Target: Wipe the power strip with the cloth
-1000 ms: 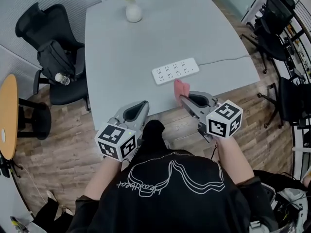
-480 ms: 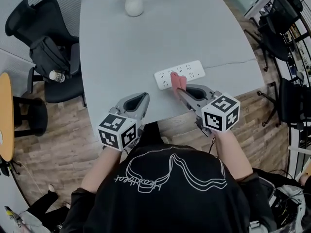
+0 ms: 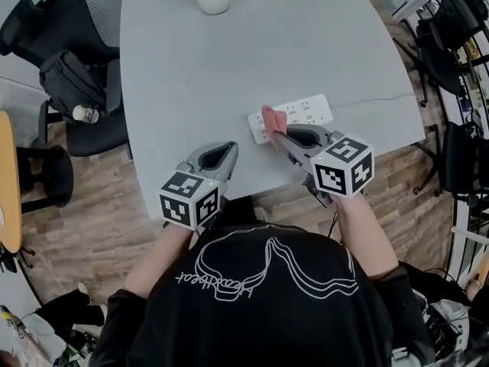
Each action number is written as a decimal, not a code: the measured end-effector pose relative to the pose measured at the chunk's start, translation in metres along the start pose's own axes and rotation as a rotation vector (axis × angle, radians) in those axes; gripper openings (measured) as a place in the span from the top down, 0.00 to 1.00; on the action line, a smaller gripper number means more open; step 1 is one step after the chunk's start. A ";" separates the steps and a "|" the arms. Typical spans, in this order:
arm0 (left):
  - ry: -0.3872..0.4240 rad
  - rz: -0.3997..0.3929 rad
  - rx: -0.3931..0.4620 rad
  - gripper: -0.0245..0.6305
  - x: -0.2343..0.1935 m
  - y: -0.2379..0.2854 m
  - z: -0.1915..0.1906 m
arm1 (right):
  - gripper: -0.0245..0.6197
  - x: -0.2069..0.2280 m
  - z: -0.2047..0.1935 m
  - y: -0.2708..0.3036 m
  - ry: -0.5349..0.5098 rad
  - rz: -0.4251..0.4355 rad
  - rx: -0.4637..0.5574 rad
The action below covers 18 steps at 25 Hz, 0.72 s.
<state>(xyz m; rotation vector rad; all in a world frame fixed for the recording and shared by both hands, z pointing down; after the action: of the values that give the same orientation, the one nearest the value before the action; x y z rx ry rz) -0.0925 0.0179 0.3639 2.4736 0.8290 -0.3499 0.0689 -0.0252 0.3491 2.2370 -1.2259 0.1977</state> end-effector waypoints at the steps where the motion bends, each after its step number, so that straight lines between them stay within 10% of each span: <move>1: -0.007 0.002 -0.005 0.94 -0.003 0.002 -0.001 | 0.91 0.002 -0.001 0.005 0.010 0.005 -0.007; 18: -0.106 0.050 -0.036 0.94 -0.048 0.013 -0.017 | 0.91 0.022 -0.032 0.062 0.183 0.095 -0.158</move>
<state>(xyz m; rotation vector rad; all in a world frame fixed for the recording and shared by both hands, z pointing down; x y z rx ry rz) -0.1209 -0.0053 0.4017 2.4148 0.7218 -0.4403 0.0357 -0.0492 0.4096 1.9809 -1.2058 0.3236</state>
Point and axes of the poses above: the fingertips, and each gripper's own axes: y forward along the fingers, x to its right, z out of its top, the point moved 6 cm from there along -y, backward along the fingers, and after that the axes turned 8 degrees about x, right-handed, at the moved point
